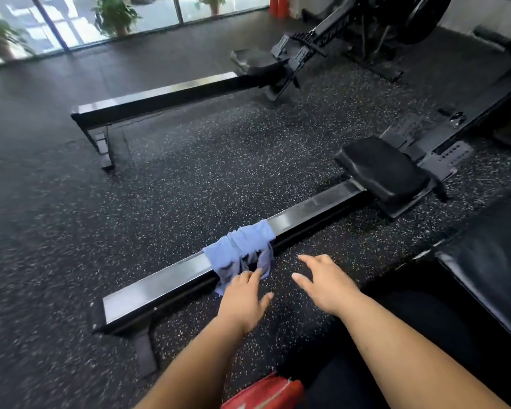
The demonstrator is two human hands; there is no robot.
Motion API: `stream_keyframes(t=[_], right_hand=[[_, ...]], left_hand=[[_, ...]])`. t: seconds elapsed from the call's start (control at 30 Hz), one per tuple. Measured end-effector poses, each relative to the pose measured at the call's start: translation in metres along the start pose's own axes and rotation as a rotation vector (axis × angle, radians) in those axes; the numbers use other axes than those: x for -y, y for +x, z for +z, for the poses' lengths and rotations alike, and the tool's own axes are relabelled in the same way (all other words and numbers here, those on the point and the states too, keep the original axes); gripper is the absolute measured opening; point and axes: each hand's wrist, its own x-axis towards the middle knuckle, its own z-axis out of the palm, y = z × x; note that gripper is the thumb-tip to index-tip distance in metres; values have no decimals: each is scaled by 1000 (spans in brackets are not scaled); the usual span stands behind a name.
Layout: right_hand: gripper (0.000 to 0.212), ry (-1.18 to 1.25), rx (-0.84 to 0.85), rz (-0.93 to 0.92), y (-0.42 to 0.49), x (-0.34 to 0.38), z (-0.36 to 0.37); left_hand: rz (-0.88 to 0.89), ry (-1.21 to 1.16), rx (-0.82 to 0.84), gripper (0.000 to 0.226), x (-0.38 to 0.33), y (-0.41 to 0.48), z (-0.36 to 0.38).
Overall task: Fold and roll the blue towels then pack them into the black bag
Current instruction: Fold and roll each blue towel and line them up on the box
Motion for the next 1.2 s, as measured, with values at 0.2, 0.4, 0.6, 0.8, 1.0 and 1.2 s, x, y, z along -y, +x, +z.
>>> stream_keyframes(t=[0.2, 0.4, 0.6, 0.8, 1.0, 1.2], right_hand=[[63, -67, 106, -62, 29, 22, 23], [63, -64, 170, -63, 63, 25, 34], [64, -84, 198, -58, 92, 22, 41], [62, -77, 227, -54, 109, 25, 48], [60, -55, 228, -54, 118, 27, 53], [57, -38, 220, -63, 126, 27, 59]], left_hand=[[-114, -20, 28, 75, 17, 17, 13], [-208, -6, 42, 77, 31, 44, 17], [-164, 130, 9, 76, 41, 77, 17], [-316, 37, 54, 73, 50, 104, 21], [-235, 182, -46, 72, 53, 118, 21], [-99, 165, 71, 73, 39, 149, 19]])
